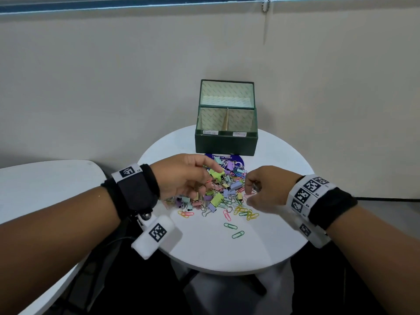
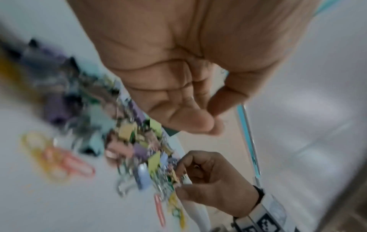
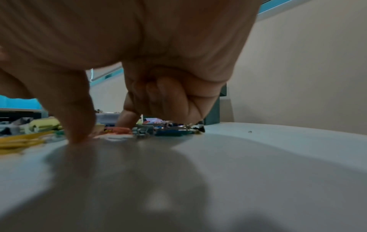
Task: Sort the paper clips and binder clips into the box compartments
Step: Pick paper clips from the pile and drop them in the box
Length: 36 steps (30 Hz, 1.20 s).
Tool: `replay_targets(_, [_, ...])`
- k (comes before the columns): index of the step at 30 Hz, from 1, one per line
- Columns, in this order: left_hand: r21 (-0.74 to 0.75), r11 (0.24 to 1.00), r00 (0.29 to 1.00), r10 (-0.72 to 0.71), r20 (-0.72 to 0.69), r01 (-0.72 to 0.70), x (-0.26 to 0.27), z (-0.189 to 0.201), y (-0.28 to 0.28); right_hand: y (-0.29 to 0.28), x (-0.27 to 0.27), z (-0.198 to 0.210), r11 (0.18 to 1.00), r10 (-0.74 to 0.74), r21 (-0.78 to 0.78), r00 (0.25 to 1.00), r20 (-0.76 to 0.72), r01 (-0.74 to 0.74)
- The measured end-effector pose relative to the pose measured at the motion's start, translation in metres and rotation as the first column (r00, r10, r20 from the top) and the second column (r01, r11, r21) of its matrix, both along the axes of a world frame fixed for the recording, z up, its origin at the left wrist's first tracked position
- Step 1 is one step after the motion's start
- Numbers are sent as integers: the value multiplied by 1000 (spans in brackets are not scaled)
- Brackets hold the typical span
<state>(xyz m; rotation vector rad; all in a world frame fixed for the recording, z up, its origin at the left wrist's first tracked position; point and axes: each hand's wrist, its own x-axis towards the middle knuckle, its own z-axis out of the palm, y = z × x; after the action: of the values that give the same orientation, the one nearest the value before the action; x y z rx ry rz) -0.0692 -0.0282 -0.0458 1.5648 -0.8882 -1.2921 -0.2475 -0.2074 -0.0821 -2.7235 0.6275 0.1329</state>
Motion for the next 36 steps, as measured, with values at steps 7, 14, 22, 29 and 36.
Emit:
replay_targets(7, [86, 969, 972, -229, -58, 233, -17, -4, -7, -3, 2, -5, 998, 62, 0, 995, 81, -63])
replay_targets(14, [392, 822, 9, -434, 901, 412, -56, -17, -20, -12, 3, -2, 993, 20, 113, 989, 144, -37])
replay_targets(22, [371, 727, -137, -362, 922, 577, -57, -23, -18, -11, 4, 4, 989, -50, 146, 965, 258, 12])
replay_targets(29, [305, 825, 238, -454, 858, 475, -26, -4, -48, -55, 43, 49, 975, -212, 142, 911, 352, 172])
replay_targets(36, [75, 996, 653, -89, 752, 49, 16, 45, -110, -84, 98, 63, 949, -313, 79, 888, 335, 305])
